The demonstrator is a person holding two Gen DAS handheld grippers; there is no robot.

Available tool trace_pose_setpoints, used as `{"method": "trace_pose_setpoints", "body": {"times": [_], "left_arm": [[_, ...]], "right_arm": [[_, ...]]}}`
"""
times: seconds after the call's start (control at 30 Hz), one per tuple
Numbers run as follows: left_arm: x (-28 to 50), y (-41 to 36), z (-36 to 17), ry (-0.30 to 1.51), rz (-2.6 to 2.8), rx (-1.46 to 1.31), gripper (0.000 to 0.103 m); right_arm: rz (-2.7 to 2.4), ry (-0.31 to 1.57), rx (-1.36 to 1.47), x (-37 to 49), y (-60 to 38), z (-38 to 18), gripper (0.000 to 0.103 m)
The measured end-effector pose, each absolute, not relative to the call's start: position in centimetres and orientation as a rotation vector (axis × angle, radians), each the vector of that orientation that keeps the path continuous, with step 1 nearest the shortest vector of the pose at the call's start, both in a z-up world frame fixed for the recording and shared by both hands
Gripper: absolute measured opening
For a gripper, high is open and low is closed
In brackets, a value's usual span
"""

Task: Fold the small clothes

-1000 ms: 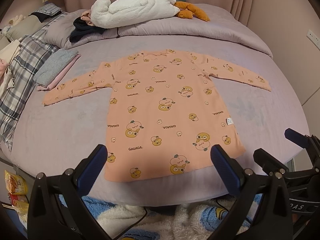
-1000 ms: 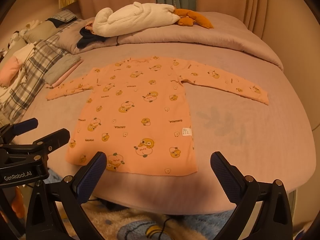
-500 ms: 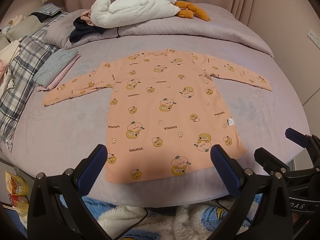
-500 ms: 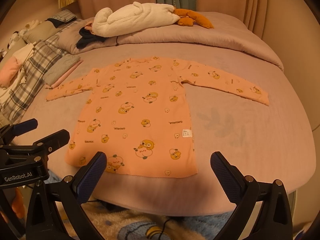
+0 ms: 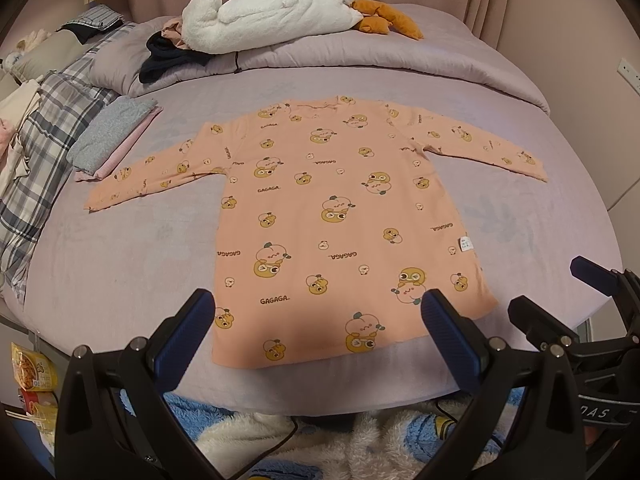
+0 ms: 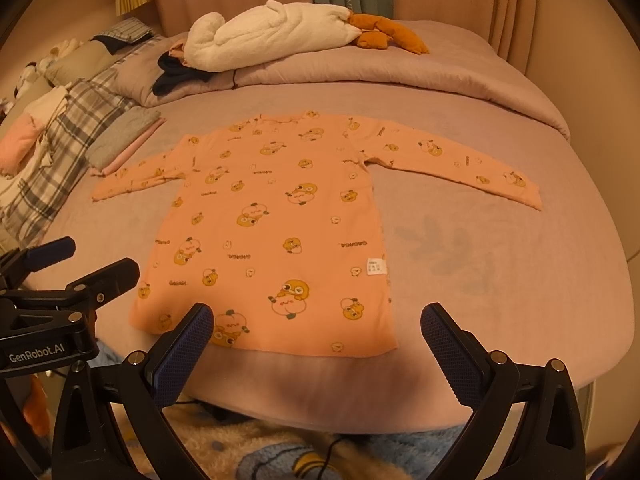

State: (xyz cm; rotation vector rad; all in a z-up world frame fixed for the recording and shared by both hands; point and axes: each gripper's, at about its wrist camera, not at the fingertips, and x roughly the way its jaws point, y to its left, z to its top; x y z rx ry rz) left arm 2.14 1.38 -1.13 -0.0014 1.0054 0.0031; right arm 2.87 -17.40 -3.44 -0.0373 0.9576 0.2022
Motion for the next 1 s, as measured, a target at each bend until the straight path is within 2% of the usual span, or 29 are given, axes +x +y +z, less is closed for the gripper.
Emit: {"method": "trace_pose_setpoints", "body": {"times": [1.0], "left_arm": [[2.52,1.43,-1.62,1.021,0.012,0.004,0.103]], "right_arm": [[0.202,0.970,-0.037,3.19,-17.26,-4.10,0.102]]}}
